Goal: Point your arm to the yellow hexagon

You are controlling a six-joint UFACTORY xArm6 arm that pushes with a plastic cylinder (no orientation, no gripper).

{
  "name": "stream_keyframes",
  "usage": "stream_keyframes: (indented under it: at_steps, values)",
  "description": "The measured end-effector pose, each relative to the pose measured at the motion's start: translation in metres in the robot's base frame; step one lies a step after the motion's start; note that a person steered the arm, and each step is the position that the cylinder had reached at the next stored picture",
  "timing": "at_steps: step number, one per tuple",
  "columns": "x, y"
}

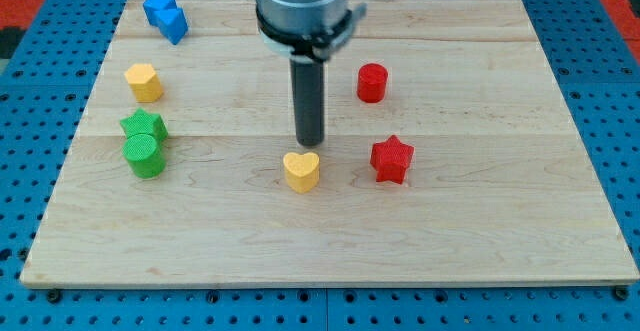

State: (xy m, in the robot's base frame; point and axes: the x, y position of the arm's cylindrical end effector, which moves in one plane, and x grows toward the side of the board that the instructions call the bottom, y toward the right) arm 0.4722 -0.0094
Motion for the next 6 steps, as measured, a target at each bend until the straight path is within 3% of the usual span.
stream_keyframes:
  at_steps: [2,3,4,6]
  values:
    - [0.035,-0.006]
    - [-0.032,-0.033]
    - [-0.097,-0.097]
    - [-0.125,-0.170]
